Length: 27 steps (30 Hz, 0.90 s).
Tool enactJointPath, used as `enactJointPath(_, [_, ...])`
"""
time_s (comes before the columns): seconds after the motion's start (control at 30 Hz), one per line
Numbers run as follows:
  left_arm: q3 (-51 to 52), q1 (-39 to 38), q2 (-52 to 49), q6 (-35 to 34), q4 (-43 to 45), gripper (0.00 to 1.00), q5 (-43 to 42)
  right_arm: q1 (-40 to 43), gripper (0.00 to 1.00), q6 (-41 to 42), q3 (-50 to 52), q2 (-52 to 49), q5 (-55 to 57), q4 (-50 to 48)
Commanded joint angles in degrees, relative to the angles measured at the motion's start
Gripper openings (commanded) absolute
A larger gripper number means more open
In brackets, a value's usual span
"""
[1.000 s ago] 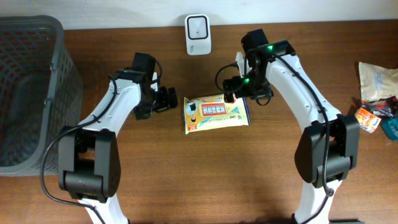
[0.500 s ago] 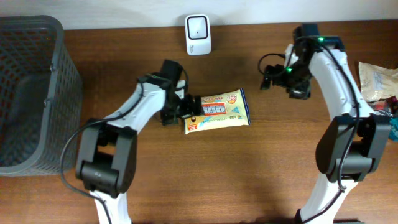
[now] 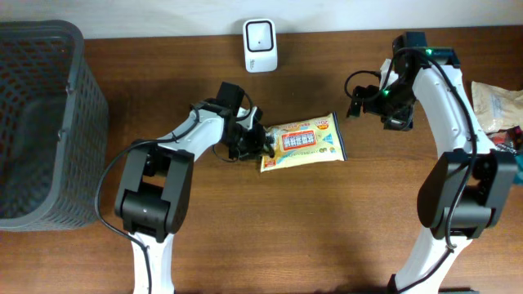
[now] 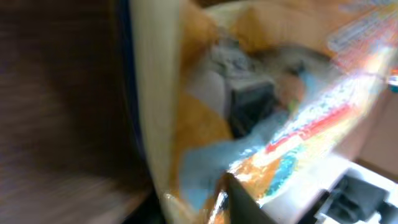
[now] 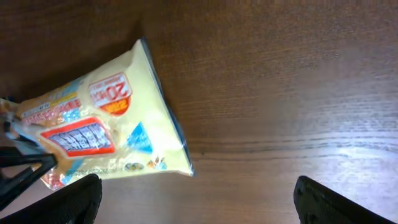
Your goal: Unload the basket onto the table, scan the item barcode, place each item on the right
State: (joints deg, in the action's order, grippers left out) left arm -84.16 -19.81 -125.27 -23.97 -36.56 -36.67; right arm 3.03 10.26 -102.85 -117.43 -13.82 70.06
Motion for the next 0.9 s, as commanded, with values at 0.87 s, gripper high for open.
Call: enactJointPath(0.87, [-10.93, 1.22, 25.09, 13.64, -20.02, 0.00, 85.81, -0.37, 0.98, -0.61, 10.05, -0.11, -2.47, -6.64])
